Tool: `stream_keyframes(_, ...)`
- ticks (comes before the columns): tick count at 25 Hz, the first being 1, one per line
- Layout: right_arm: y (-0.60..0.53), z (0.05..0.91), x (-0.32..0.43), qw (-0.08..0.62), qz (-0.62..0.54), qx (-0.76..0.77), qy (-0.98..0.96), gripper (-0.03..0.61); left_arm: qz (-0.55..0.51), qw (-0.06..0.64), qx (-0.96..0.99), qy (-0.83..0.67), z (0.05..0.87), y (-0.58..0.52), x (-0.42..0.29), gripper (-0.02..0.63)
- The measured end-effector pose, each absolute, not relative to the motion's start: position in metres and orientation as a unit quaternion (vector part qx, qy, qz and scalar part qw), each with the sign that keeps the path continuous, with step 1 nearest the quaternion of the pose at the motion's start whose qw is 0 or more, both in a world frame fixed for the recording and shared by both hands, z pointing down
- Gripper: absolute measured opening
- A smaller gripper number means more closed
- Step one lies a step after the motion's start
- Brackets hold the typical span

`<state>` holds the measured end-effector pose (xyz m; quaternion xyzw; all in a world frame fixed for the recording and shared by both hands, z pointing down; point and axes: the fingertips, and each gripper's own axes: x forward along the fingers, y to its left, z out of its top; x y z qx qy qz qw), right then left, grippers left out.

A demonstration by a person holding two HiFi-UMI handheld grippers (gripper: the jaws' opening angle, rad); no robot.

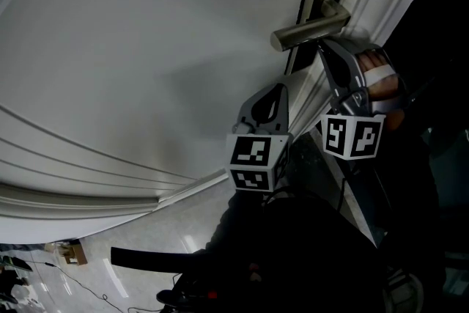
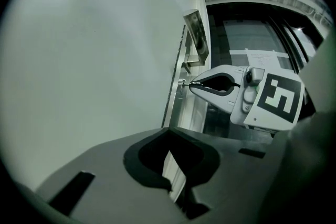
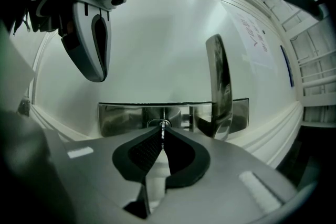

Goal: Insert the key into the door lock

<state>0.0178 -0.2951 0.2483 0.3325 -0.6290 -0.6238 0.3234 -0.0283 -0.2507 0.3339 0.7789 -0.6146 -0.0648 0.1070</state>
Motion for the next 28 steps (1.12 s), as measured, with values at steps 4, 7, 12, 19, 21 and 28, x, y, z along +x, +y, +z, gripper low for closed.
stream_keyframes(4, -0.2949, 0.2488, 0.0178, 0.323, -0.625, 0.332, -0.629, 0.012, -0.064, 0.108, 0.779, -0.614, 0.3347, -0.2506, -0.0277, 0.0)
stream_keyframes(7, -0.294, 0.2482, 0.0176, 0.322, -0.626, 0.331, -0.628, 0.012, -0.063, 0.108, 0.78, -0.614, 0.3341, -0.25, -0.0277, 0.0)
stream_keyframes(12, -0.2937, 0.2483, 0.0174, 0.321, -0.627, 0.331, -0.628, 0.012, -0.061, 0.107, 0.781, -0.612, 0.3345, -0.2503, -0.0263, 0.0)
stream_keyframes(19, -0.2938, 0.2475, 0.0175, 0.321, -0.628, 0.332, -0.626, 0.012, -0.06, 0.103, 0.783, -0.611, 0.3325, -0.2508, -0.0253, 0.002)
stream_keyframes(21, -0.2935, 0.2475, 0.0176, 0.322, -0.628, 0.333, -0.626, 0.012, -0.06, 0.103, 0.784, -0.61, 0.3321, -0.2505, -0.0252, 0.002)
stream_keyframes(28, -0.2945, 0.2484, 0.017, 0.325, -0.627, 0.332, -0.626, 0.012, -0.06, 0.099, 0.785, -0.608, 0.3336, -0.2511, -0.0254, 0.002)
